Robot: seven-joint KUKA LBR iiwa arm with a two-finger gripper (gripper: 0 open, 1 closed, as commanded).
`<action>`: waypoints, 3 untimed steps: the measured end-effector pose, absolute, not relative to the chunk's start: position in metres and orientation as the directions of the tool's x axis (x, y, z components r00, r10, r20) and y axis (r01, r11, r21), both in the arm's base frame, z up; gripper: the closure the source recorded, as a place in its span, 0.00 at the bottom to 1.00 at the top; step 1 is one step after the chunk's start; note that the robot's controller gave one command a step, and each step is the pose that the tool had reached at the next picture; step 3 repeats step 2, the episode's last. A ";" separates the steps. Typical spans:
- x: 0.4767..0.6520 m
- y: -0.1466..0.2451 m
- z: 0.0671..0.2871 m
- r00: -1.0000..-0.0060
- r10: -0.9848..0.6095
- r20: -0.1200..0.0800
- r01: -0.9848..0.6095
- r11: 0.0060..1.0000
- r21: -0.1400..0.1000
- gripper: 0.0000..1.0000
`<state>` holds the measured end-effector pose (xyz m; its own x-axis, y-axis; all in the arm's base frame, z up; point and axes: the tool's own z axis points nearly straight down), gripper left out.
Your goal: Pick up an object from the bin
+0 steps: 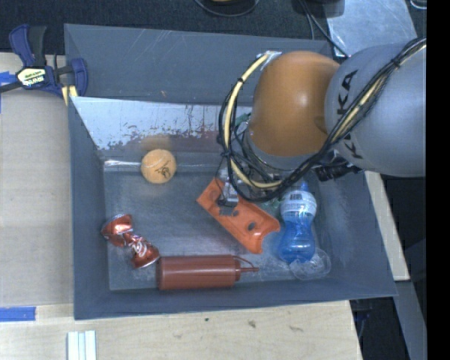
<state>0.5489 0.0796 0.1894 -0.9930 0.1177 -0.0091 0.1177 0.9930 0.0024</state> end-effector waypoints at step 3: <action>0.534 0.077 0.380 -0.990 0.143 -0.012 0.143 0.990 0.003 1.00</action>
Offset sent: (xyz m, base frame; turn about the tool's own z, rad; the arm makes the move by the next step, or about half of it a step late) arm -0.0161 -0.0023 0.1898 0.0271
